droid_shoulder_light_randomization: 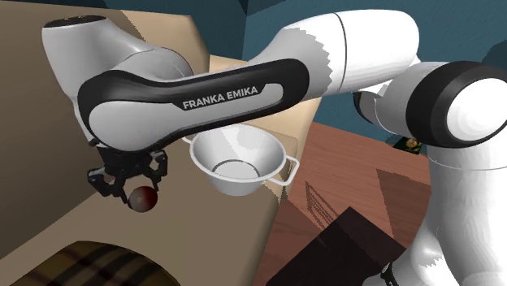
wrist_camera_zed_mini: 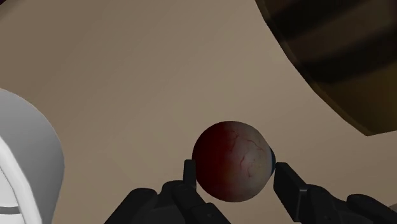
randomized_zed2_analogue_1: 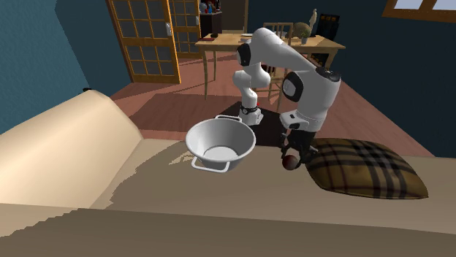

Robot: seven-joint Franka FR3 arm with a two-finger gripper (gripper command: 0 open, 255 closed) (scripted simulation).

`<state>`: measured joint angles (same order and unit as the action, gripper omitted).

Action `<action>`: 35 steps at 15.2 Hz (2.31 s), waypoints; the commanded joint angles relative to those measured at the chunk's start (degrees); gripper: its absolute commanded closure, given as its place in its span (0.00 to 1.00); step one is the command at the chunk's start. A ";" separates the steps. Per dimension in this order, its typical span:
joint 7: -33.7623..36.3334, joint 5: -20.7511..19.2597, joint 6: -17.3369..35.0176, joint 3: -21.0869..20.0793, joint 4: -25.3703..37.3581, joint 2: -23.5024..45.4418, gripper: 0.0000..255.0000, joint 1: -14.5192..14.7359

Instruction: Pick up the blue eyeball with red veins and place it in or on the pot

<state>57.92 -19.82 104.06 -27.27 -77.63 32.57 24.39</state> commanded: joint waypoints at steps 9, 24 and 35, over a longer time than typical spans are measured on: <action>-1.22 0.56 -7.24 -0.30 7.05 -0.45 1.00 0.99; -4.38 1.62 -15.06 -0.46 13.01 -2.94 1.00 -0.12; -9.92 7.41 -3.85 -0.63 -3.96 -9.33 0.00 -8.82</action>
<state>48.11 -12.75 98.79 -27.87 -81.16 22.15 15.65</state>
